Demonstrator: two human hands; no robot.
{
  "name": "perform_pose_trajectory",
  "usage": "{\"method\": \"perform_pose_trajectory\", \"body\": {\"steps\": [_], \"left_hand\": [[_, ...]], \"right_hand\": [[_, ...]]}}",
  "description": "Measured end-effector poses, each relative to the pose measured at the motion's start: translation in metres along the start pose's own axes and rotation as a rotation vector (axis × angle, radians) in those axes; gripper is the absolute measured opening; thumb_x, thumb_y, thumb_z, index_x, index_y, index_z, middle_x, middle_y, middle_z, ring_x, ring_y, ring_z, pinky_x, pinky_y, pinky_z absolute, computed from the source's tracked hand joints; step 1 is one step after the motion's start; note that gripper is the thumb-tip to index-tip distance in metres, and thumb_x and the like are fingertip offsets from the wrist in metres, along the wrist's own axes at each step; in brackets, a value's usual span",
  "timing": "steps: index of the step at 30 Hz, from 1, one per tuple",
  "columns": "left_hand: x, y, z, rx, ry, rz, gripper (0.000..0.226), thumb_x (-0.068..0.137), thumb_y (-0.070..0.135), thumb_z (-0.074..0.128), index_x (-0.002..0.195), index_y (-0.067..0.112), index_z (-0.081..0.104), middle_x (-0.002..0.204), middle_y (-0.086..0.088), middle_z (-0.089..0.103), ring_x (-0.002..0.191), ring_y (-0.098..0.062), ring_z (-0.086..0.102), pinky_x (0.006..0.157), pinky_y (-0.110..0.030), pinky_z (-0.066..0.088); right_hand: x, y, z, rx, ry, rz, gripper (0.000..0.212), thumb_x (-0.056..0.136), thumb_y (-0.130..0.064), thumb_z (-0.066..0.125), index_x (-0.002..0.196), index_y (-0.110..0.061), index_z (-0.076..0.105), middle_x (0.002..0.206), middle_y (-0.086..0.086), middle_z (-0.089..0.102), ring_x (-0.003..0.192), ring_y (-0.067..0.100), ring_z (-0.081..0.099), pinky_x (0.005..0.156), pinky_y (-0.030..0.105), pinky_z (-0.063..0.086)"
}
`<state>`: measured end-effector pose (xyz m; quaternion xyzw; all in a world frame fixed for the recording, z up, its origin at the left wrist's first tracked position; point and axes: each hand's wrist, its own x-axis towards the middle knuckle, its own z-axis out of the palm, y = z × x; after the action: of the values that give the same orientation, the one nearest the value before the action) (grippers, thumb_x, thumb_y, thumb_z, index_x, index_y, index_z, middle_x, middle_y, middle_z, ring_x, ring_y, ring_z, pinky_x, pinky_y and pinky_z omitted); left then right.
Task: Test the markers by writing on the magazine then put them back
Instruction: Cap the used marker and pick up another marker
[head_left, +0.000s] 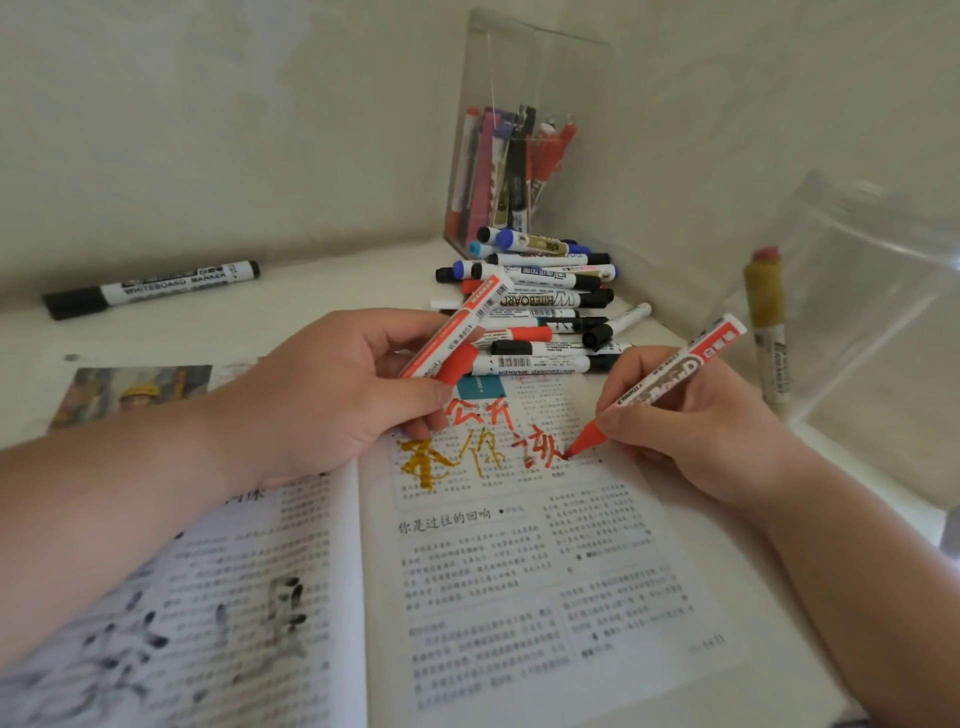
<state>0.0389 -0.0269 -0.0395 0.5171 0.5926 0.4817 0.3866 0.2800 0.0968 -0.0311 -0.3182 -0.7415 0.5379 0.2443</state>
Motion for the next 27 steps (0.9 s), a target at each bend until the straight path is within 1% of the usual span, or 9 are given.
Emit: {"method": "perform_pose_trajectory", "body": {"steps": [3,6,9,13,16,20,22,24,27], "left_hand": [[-0.0007,0.0011,0.0005,0.0,0.001,0.005,0.04,0.089,-0.003,0.068,0.114,0.027,0.072,0.078,-0.011,0.074,0.071,-0.017,0.069,0.066,-0.022,0.056],[-0.0016,0.0024,0.0016,0.001,-0.002,0.011,0.036,0.089,-0.003,0.068,0.112,0.025,0.073,0.076,-0.009,0.073,0.067,-0.013,0.068,0.065,-0.02,0.056],[-0.0021,0.0025,0.0011,0.007,-0.009,0.004,0.035,0.088,0.0,0.069,0.113,0.025,0.073,0.077,-0.007,0.074,0.07,-0.014,0.069,0.067,-0.021,0.057],[-0.0017,0.0016,0.0015,0.005,-0.009,0.005,0.037,0.088,0.0,0.07,0.115,0.026,0.072,0.079,-0.005,0.074,0.074,-0.016,0.071,0.07,-0.024,0.059],[-0.0015,0.0011,0.0013,0.011,-0.004,0.007,0.036,0.088,0.0,0.069,0.113,0.025,0.073,0.077,-0.005,0.074,0.072,-0.015,0.071,0.068,-0.023,0.058],[-0.0021,0.0016,0.002,0.018,-0.006,0.009,0.036,0.088,0.0,0.069,0.113,0.025,0.073,0.078,-0.004,0.074,0.073,-0.015,0.071,0.069,-0.023,0.059],[-0.0021,0.002,0.0022,0.022,-0.005,0.01,0.036,0.088,0.0,0.069,0.114,0.025,0.073,0.078,-0.003,0.074,0.073,-0.015,0.071,0.069,-0.023,0.059],[-0.0024,0.002,0.0023,0.021,-0.002,0.009,0.037,0.089,0.0,0.069,0.114,0.026,0.072,0.078,-0.004,0.074,0.074,-0.015,0.072,0.072,-0.026,0.061],[-0.0023,0.0013,0.0026,0.019,0.0,0.007,0.038,0.088,0.0,0.07,0.114,0.028,0.072,0.081,-0.005,0.075,0.077,-0.018,0.073,0.076,-0.031,0.062]], "right_hand": [[0.0021,0.0,0.0011,-0.027,0.026,0.003,0.018,0.086,0.015,0.067,0.077,0.003,0.057,0.05,-0.001,0.058,0.041,0.002,0.048,0.043,0.01,0.036],[0.0048,0.0008,0.0014,-0.016,0.126,-0.029,0.015,0.077,0.0,0.072,0.073,-0.003,0.058,0.052,0.005,0.052,0.042,0.007,0.042,0.043,0.014,0.034],[0.0065,0.0044,-0.0006,0.013,0.206,-0.033,0.022,0.086,0.009,0.068,0.073,-0.005,0.057,0.049,0.002,0.049,0.04,0.008,0.039,0.041,0.014,0.033],[0.0062,0.0037,0.0023,-0.164,0.161,-0.04,0.019,0.088,0.006,0.068,0.075,-0.004,0.058,0.048,-0.011,0.051,0.043,0.002,0.044,0.047,0.011,0.035],[0.0093,0.0025,0.0028,-0.327,0.25,-0.066,0.018,0.086,0.0,0.068,0.073,-0.002,0.056,0.049,-0.013,0.05,0.047,0.002,0.045,0.049,0.012,0.037],[0.0075,0.0042,0.0014,-0.116,0.173,-0.02,0.022,0.088,0.007,0.067,0.073,-0.004,0.056,0.048,-0.007,0.052,0.042,0.005,0.043,0.044,0.013,0.035],[0.0058,0.0038,0.0011,-0.087,0.133,-0.02,0.022,0.087,0.009,0.068,0.073,-0.004,0.057,0.049,-0.002,0.052,0.043,0.007,0.043,0.045,0.013,0.035],[0.0054,0.0026,0.0016,-0.045,0.089,-0.017,0.022,0.081,0.006,0.073,0.07,-0.005,0.056,0.052,0.004,0.051,0.044,0.008,0.043,0.045,0.014,0.036],[0.005,0.0009,0.0008,0.041,0.032,0.018,0.013,0.071,-0.004,0.069,0.068,-0.005,0.056,0.053,0.009,0.049,0.045,0.011,0.042,0.043,0.016,0.034]]}}
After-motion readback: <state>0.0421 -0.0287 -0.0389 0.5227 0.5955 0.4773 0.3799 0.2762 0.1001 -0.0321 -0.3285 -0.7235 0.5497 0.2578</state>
